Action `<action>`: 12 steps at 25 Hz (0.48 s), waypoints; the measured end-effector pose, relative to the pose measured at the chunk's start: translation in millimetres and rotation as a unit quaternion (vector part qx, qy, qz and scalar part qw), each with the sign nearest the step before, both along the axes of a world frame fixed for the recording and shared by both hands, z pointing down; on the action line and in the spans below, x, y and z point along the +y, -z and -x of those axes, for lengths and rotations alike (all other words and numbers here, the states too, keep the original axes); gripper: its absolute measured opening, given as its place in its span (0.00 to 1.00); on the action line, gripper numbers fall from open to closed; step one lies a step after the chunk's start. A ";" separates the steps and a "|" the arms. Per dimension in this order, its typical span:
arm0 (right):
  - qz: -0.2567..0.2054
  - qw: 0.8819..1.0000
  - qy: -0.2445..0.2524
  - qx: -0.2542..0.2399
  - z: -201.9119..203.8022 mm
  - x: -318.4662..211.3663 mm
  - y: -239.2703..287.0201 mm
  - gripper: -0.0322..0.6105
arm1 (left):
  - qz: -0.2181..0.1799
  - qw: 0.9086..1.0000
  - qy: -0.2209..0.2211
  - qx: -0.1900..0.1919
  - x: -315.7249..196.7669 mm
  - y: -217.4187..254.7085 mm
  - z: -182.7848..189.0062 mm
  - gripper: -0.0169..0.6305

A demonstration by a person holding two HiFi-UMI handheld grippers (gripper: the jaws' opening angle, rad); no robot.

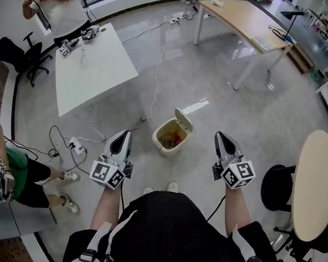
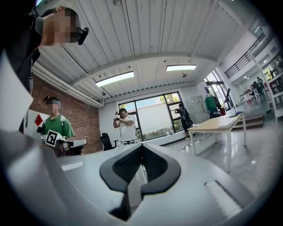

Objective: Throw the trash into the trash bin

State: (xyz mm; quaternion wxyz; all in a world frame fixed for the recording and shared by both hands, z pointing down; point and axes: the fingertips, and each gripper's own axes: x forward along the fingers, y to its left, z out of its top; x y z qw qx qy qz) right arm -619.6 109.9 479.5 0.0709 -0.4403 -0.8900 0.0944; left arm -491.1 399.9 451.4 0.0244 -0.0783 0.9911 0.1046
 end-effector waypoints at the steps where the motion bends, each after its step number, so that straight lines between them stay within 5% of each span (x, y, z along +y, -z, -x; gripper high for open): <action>1: 0.003 1.000 -0.008 -0.001 -3.9 -1.4 3.2 0.06 | -0.003 1.000 0.002 -0.003 2.9 1.6 -5.9 0.03; 6: 0.047 0.998 -0.034 0.000 -26.9 24.0 20.1 0.06 | 0.002 1.000 -0.003 -0.010 23.1 11.2 -33.3 0.03; 12: 0.035 0.999 -0.019 -0.020 -70.0 59.7 32.4 0.06 | -0.002 1.000 -0.021 -0.020 43.7 16.3 -52.3 0.03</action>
